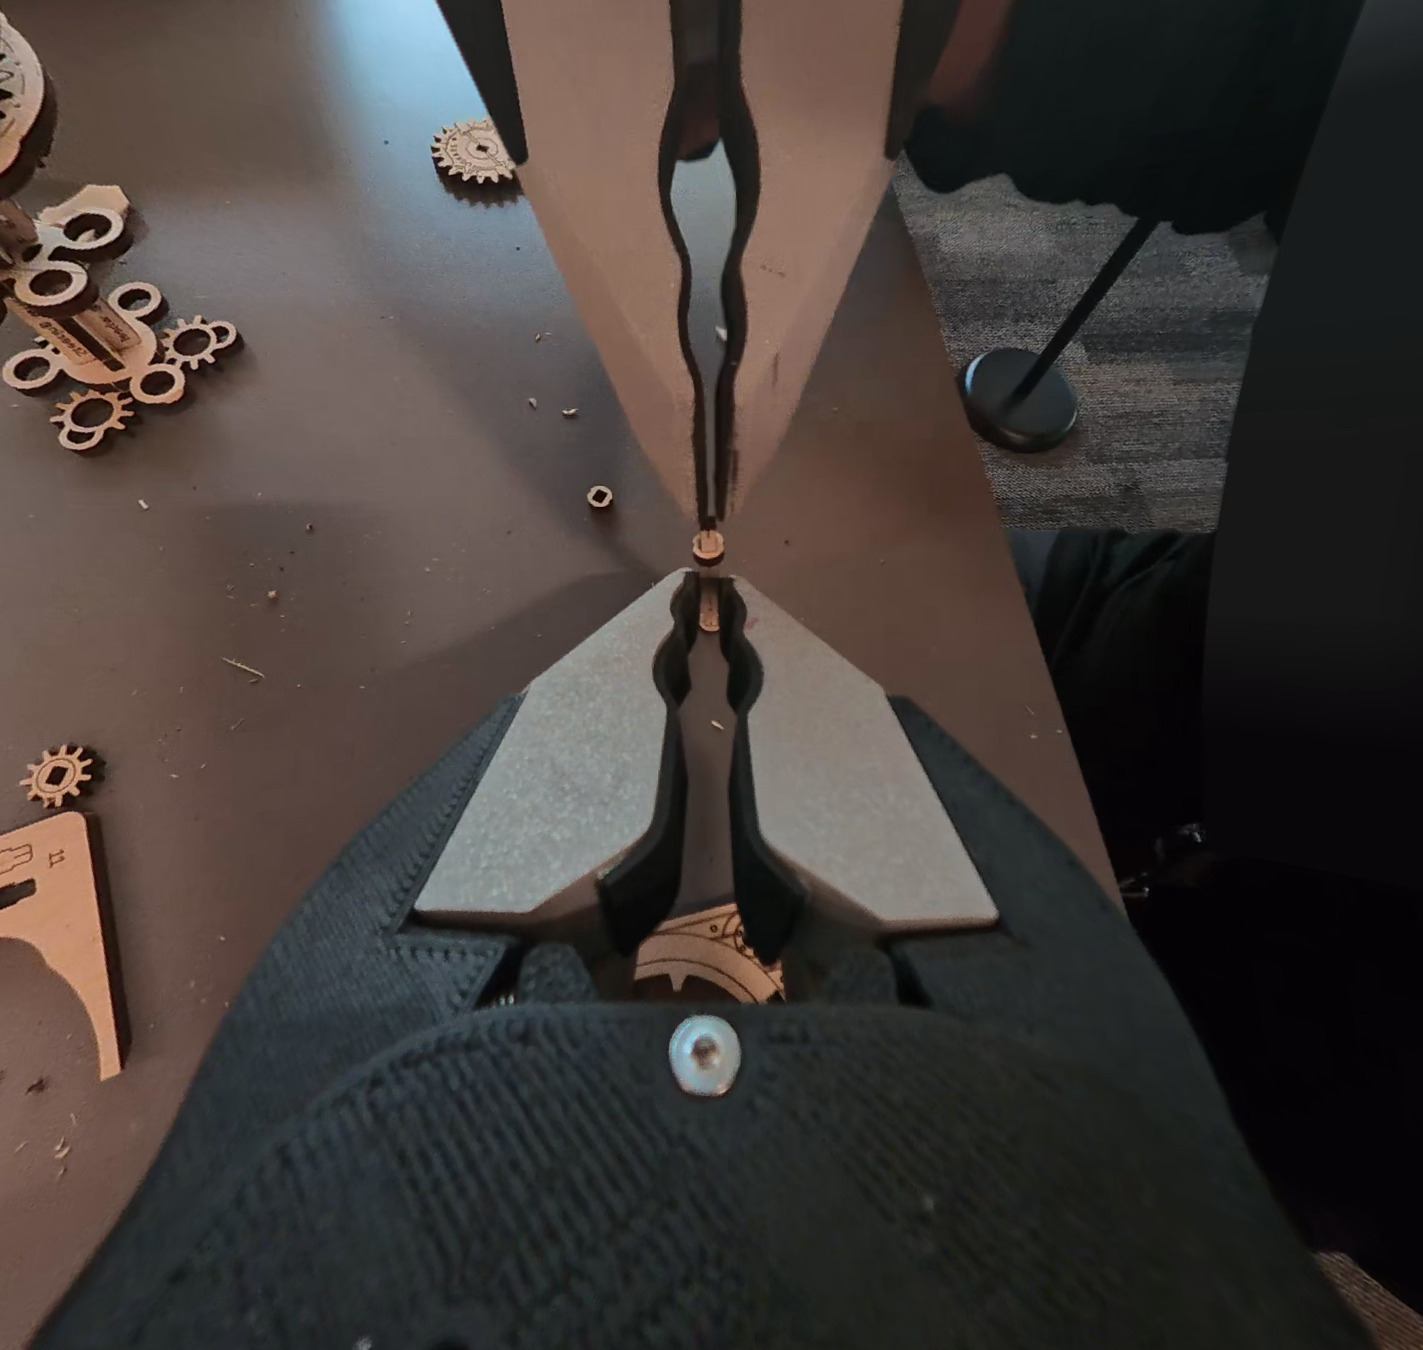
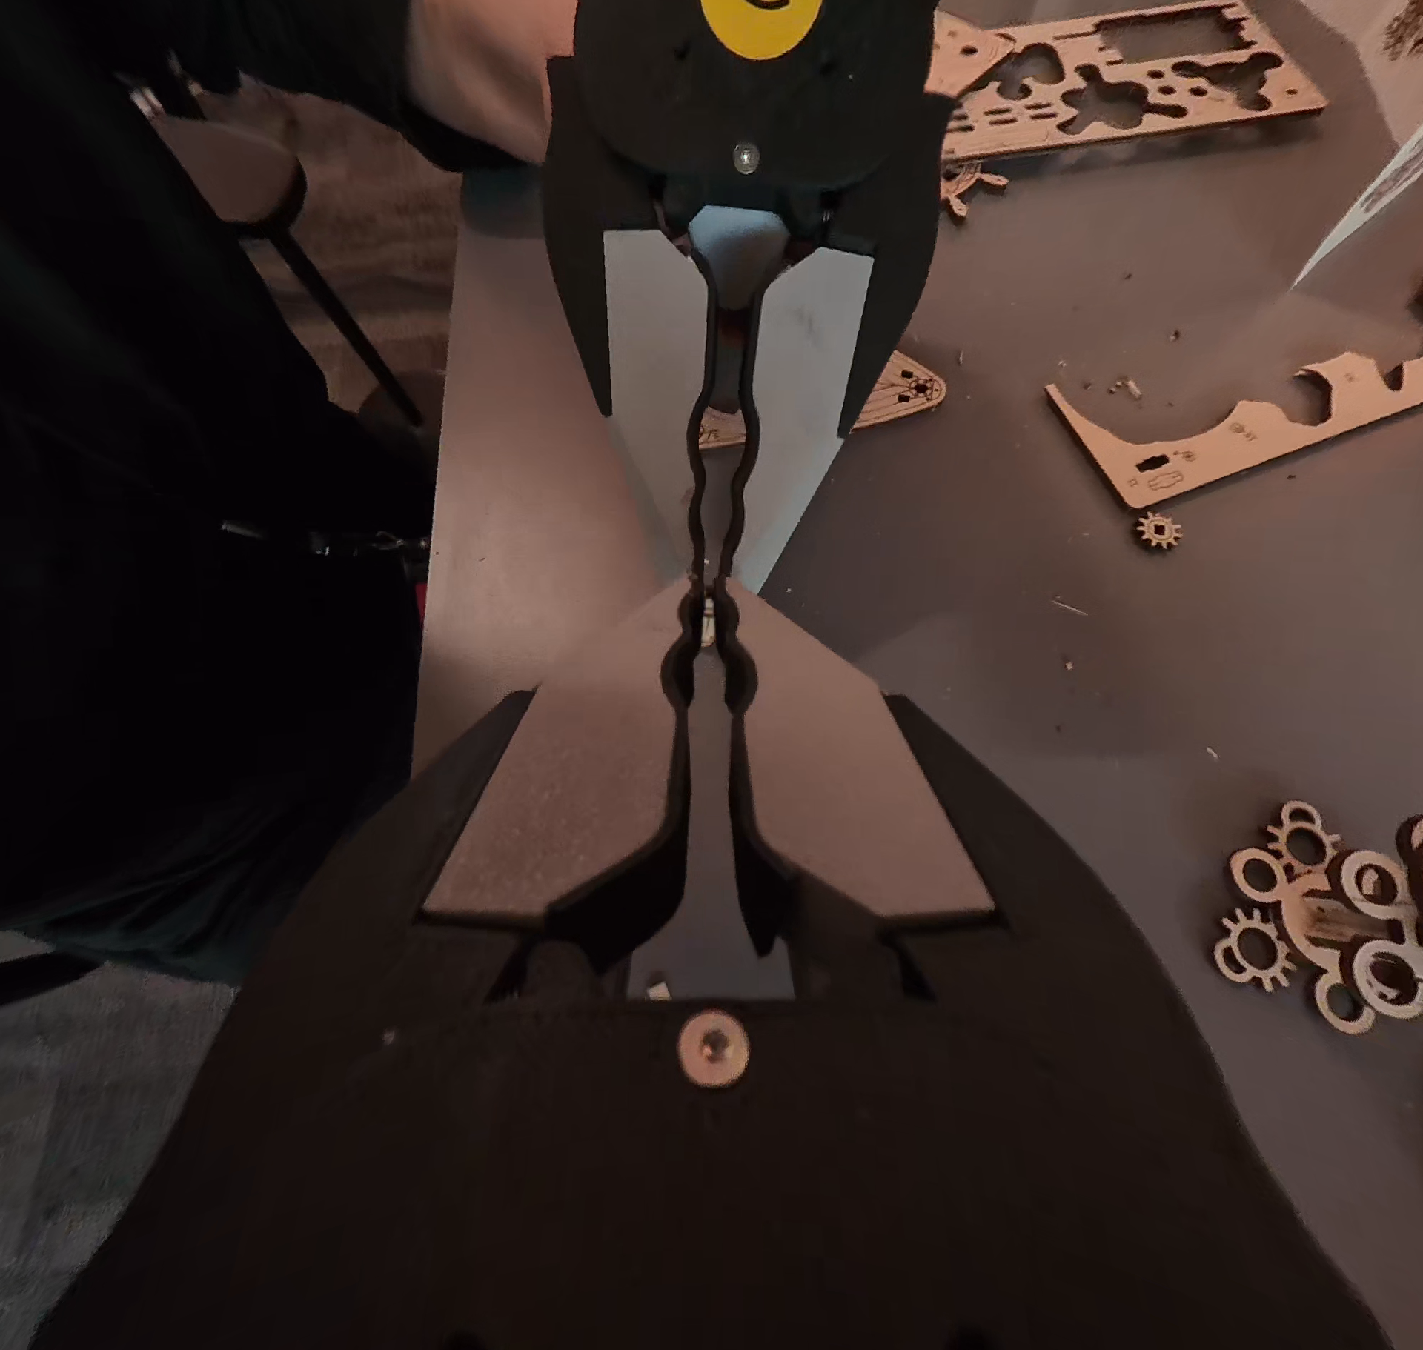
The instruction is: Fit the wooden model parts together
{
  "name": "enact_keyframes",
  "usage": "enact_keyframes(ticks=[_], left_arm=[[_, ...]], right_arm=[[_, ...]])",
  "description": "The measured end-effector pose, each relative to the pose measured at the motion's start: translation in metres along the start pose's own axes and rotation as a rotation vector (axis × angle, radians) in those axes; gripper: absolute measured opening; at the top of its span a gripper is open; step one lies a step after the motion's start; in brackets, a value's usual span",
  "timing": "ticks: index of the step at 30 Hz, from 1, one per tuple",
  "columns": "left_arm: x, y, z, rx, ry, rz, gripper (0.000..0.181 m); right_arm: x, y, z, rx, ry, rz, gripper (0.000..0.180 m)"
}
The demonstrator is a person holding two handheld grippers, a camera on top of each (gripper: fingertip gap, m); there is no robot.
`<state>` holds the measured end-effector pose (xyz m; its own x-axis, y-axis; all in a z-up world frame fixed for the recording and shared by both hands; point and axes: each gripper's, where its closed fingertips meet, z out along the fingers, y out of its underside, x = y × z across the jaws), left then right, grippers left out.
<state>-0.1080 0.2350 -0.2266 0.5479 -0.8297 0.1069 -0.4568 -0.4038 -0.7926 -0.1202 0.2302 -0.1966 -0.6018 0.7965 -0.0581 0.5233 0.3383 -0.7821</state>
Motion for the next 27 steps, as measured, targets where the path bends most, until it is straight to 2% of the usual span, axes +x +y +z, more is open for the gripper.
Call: enact_keyframes(ticks=[10, 27], left_arm=[[0.0004, 0.0000, 0.0000, 0.000, -0.005, 0.008, 0.003], [0.0002, 0.0019, -0.0003, -0.008, -0.008, 0.004, 0.003]], right_arm=[[-0.0019, 0.0019, 0.0007, -0.231, 0.022, -0.051, 0.000], [0.0014, 0.0037, 0.0032, -0.450, 0.058, -0.053, 0.000]])
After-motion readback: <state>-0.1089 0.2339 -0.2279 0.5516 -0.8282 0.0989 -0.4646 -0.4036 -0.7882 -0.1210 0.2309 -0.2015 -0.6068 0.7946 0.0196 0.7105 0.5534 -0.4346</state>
